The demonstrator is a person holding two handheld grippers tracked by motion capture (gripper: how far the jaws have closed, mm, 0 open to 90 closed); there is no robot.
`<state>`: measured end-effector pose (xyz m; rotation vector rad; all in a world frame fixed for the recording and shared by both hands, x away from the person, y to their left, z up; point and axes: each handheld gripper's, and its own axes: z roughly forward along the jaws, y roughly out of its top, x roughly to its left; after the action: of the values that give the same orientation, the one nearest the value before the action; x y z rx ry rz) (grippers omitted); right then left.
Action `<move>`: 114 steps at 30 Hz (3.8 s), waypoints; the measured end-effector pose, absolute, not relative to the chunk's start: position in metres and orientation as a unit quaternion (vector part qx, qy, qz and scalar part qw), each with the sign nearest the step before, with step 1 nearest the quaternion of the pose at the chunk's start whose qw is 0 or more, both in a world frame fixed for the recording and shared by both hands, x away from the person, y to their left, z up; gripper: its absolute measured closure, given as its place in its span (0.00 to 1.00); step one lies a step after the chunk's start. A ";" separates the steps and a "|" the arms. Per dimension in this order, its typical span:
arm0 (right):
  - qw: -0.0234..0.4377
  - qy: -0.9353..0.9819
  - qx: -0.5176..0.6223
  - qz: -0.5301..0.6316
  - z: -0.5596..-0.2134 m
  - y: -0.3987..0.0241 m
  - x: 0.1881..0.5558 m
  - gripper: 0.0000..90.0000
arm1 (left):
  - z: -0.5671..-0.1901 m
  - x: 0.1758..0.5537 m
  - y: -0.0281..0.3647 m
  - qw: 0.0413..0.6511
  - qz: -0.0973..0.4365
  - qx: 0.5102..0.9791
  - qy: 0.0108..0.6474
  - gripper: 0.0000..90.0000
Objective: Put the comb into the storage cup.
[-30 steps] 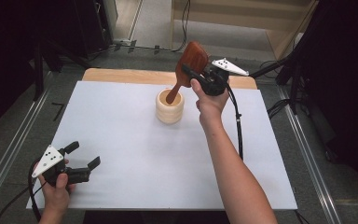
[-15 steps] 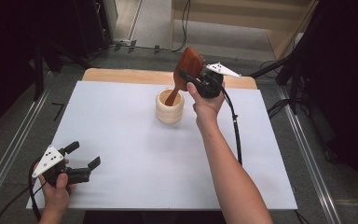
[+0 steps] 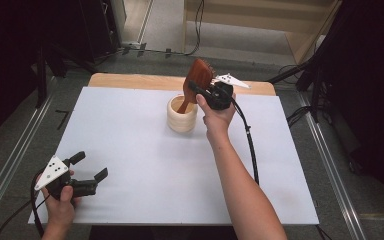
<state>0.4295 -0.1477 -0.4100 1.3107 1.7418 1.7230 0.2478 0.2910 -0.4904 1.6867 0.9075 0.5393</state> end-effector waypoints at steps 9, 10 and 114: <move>0.173 0.619 0.478 0.599 -0.427 -0.147 0.433 0.60 | -0.490 0.248 0.291 0.545 0.226 0.711 0.382 0.00; 0.173 0.619 0.480 0.598 -0.428 -0.146 0.433 0.60 | -0.490 0.248 0.291 0.545 0.226 0.711 0.382 0.00; 0.201 0.646 0.436 0.594 -0.444 -0.221 0.354 0.00 | -0.491 0.248 0.289 0.541 0.231 0.714 0.378 0.00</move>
<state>0.3537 -0.2206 -0.4441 1.2177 1.8050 1.6592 0.2477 0.2885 -0.4908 1.6976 0.8993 0.5496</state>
